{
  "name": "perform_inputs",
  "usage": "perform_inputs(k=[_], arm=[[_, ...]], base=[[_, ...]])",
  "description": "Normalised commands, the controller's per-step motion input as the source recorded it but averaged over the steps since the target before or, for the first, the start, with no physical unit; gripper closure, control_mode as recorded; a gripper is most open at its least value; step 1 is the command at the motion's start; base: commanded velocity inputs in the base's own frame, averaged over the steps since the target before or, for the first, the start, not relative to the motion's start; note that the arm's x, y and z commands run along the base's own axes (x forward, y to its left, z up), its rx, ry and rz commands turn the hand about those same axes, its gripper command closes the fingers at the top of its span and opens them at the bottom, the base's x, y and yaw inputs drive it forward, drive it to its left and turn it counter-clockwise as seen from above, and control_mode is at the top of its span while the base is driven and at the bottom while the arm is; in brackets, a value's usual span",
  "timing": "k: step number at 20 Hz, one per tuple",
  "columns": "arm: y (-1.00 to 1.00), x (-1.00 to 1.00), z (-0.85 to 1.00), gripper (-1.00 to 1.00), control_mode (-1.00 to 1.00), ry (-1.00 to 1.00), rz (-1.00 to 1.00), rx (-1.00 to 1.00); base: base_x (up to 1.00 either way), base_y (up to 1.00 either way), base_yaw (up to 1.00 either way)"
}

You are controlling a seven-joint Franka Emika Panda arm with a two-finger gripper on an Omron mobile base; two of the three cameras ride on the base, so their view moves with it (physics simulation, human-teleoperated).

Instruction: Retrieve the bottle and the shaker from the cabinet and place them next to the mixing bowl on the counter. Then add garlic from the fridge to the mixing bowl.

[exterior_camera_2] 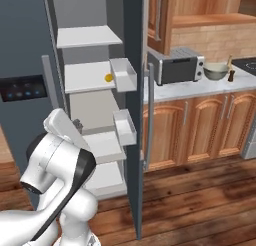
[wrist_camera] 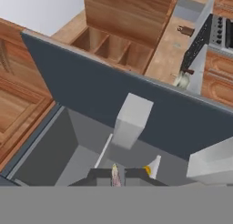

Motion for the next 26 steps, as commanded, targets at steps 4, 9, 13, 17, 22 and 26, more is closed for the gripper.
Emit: perform_inputs(k=[4,9,13,17,22,26], arm=[[0.0,0.0,0.0,1.0,1.0,0.0,0.0,0.0],[0.0,0.0,0.0,1.0,1.0,0.0,0.0,0.0],[0.0,0.0,0.0,1.0,1.0,0.0,0.0,0.0],[0.0,0.0,0.0,1.0,1.0,0.0,0.0,0.0],[0.0,0.0,0.0,1.0,1.0,0.0,0.0,0.0],[0.0,0.0,0.0,1.0,1.0,0.0,0.0,0.0]], base=[[-0.45,-0.24,0.0],[-0.15,-0.33,0.0],[0.0,-0.48,-0.02],[0.0,-0.63,-0.04],[-0.07,-0.61,-0.04],[-0.13,-0.61,-0.03]])
